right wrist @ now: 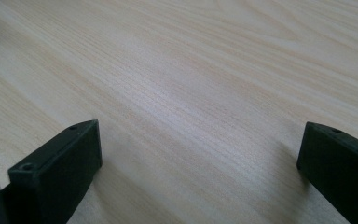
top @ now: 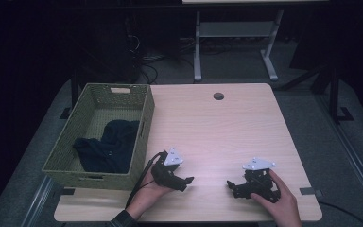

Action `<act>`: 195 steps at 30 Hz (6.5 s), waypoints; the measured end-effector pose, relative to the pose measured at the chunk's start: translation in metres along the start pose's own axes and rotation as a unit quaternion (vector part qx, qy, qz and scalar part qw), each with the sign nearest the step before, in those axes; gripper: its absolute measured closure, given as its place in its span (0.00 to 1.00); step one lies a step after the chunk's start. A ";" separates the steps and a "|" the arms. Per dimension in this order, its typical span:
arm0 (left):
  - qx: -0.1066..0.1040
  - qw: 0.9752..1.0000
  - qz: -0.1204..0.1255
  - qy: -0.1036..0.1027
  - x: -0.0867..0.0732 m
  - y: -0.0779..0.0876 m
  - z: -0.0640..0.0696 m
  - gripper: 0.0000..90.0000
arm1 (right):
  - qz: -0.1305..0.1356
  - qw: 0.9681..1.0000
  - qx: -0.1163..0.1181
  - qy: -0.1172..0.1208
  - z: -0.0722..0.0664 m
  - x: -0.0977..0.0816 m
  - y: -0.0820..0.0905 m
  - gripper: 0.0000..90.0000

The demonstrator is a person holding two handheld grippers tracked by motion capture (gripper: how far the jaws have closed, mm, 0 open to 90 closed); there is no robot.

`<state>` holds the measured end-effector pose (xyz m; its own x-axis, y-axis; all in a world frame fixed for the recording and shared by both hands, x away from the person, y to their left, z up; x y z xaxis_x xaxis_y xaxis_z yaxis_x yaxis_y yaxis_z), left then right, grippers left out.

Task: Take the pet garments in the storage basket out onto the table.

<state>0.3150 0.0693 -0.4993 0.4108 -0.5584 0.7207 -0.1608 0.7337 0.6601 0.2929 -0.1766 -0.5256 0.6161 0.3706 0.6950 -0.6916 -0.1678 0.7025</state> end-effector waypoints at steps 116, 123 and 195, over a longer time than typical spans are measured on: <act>0.012 0.997 0.078 -0.005 0.076 0.109 -0.032 0.15 | 0.000 1.000 0.000 0.000 0.000 0.000 0.000 0.00; 0.020 0.997 0.080 0.003 0.072 0.117 -0.039 0.15 | 0.000 1.000 0.000 0.000 0.000 0.000 0.000 0.00; 0.153 0.984 0.064 0.068 -0.012 0.200 -0.138 0.15 | 0.000 1.000 0.000 -0.001 0.000 0.000 0.000 0.00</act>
<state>0.4018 0.2755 -0.4050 0.4830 -0.3970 0.7805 -0.4727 0.6321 0.6140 0.2929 -0.1766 -0.5256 0.6166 0.3697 0.6951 -0.6914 -0.1680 0.7027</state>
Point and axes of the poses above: each handheld gripper's, and its own axes: y roughly backward along the jaws, x roughly out of its top, z roughly to its right, the point moved 6 cm from there along -y, roughly forward along the jaws, and after that the axes turned 15 degrees about -x, right-handed, at the moved point
